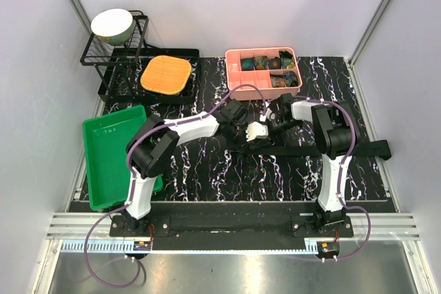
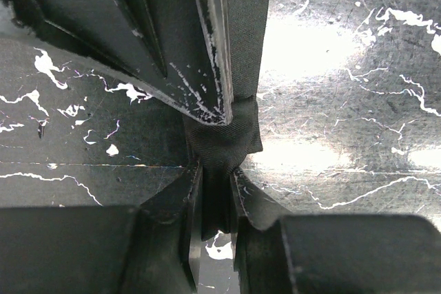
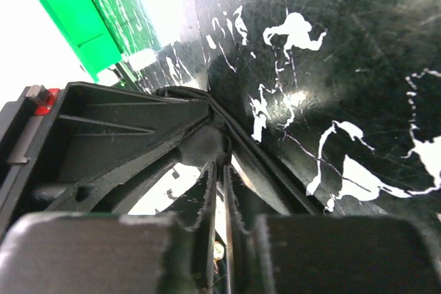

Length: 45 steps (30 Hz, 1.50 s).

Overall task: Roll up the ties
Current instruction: Roll the tie at the center of the board.

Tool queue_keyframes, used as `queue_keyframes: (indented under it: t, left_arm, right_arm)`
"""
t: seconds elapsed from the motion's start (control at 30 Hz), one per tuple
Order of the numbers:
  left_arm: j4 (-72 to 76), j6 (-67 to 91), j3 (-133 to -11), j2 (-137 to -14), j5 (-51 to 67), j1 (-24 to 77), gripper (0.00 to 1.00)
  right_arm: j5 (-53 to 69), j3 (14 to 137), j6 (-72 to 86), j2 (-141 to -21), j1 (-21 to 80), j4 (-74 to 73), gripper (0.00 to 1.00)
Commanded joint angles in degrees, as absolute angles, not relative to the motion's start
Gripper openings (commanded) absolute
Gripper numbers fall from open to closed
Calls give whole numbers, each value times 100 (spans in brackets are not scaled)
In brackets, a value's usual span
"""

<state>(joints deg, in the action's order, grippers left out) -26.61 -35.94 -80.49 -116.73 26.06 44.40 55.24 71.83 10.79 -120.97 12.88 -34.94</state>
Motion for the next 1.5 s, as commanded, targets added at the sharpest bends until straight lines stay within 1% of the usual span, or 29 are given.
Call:
queue_keyframes:
  t: [0.0, 0.03, 0.07, 0.1, 0.13, 0.23, 0.33, 0.5, 0.63, 0.77, 0.87, 0.9, 1.0, 1.33, 1.47]
  left_arm:
    - [-2953, -3595, -7980, -11768, 2285, 4465, 22]
    - [-2962, -3543, -7980, -11769, 2276, 4465, 24]
    - [-2979, -3525, -8007, -11769, 2285, 4456, 29]
    - [-3006, -3481, -8016, -11751, 2303, 4447, 38]
    - [-3032, -3454, -8007, -11734, 2329, 4430, 43]
    - [-3015, -3419, -7893, -11523, 2496, 4369, 55]
    - [-2962, -3454, -7743, -11321, 2558, 4307, 60]
    - [-2883, -3437, -7673, -11233, 2575, 4201, 61]
    - [-2839, -3419, -7752, -11302, 2663, 4166, 59]
    - [-2848, -3401, -7919, -11373, 2777, 4184, 53]
    - [-2874, -3445, -7972, -11330, 2943, 4192, 47]
    - [-2874, -3463, -7972, -11312, 2988, 4201, 43]
    - [-2883, -3463, -8024, -11224, 3155, 4271, 38]
    - [-2830, -2989, -8569, -11417, 3322, 4447, 37]
    - [-2725, -2778, -8736, -11610, 3296, 4482, 39]
  right_arm:
    - [5511, 7119, 994, -12076, 1362, -3454, 0]
    - [5293, 7102, 984, -12085, 1354, -3463, 0]
    - [5204, 7093, 967, -12094, 1354, -3472, 0]
    - [5142, 7084, 967, -12111, 1362, -3463, 0]
    - [4994, 7084, 975, -12120, 1362, -3463, 0]
    - [4739, 7119, 967, -12129, 1362, -3472, 0]
    - [4562, 7154, 914, -12155, 1362, -3524, 0]
    - [4333, 7163, 809, -12111, 1424, -3551, 0]
    - [4245, 7154, 791, -12120, 1476, -3524, 0]
    - [4166, 7128, 800, -12111, 1485, -3481, 0]
    - [4122, 7119, 835, -12120, 1485, -3454, 0]
    - [4113, 7119, 844, -12120, 1494, -3454, 0]
    - [4078, 7128, 861, -12129, 1494, -3454, 0]
    - [3982, 7128, 905, -12138, 1512, -3428, 0]
    - [3990, 7102, 940, -12120, 1521, -3384, 0]
